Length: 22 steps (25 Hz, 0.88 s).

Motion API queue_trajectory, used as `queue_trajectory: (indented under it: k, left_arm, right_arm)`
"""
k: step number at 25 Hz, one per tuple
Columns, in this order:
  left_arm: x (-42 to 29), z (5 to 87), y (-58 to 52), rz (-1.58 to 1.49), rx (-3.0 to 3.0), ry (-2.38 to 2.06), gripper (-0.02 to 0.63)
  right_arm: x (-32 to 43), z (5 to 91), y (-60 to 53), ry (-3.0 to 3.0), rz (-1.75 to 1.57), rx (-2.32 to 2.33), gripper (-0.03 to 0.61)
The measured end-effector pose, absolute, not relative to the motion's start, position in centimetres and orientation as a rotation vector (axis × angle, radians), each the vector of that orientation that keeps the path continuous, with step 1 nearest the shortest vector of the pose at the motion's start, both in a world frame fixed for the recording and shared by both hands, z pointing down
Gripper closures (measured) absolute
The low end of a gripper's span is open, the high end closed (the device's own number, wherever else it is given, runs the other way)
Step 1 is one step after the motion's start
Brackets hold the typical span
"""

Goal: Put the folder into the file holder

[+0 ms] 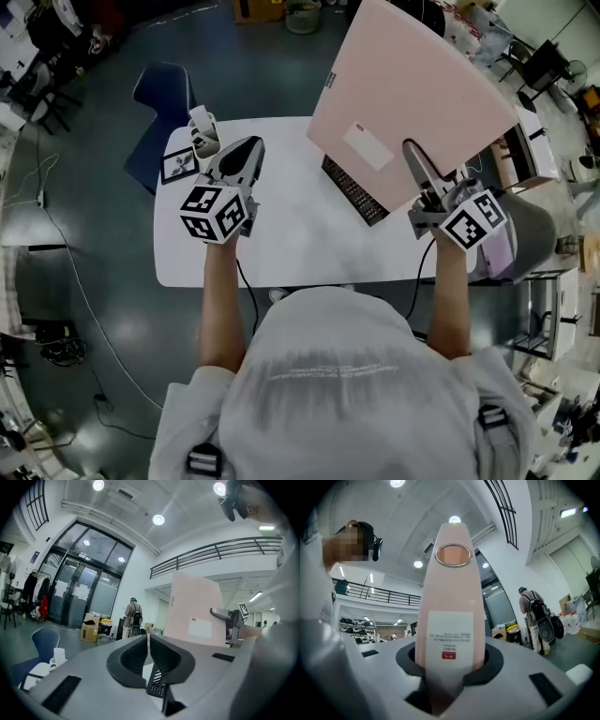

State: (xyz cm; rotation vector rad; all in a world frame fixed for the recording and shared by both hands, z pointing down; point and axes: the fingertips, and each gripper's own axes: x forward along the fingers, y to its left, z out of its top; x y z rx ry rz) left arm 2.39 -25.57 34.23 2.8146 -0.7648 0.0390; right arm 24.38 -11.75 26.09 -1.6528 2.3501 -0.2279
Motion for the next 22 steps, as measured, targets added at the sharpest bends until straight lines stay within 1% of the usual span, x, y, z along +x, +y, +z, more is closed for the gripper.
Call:
queue_trajectory:
  k: [8,22]
  left_arm:
    - [6.6,34.0,-24.8,0.072,2.832,-0.704,0.584]
    - [8.2,35.3,-22.2,0.148,2.816,-0.726,0.584]
  right_arm:
    - [29.8,24.6,-9.3,2.257,-0.097,-1.816,0.402]
    - [32.2,28.3,-9.2,2.185,-0.111,-1.954,0.399]
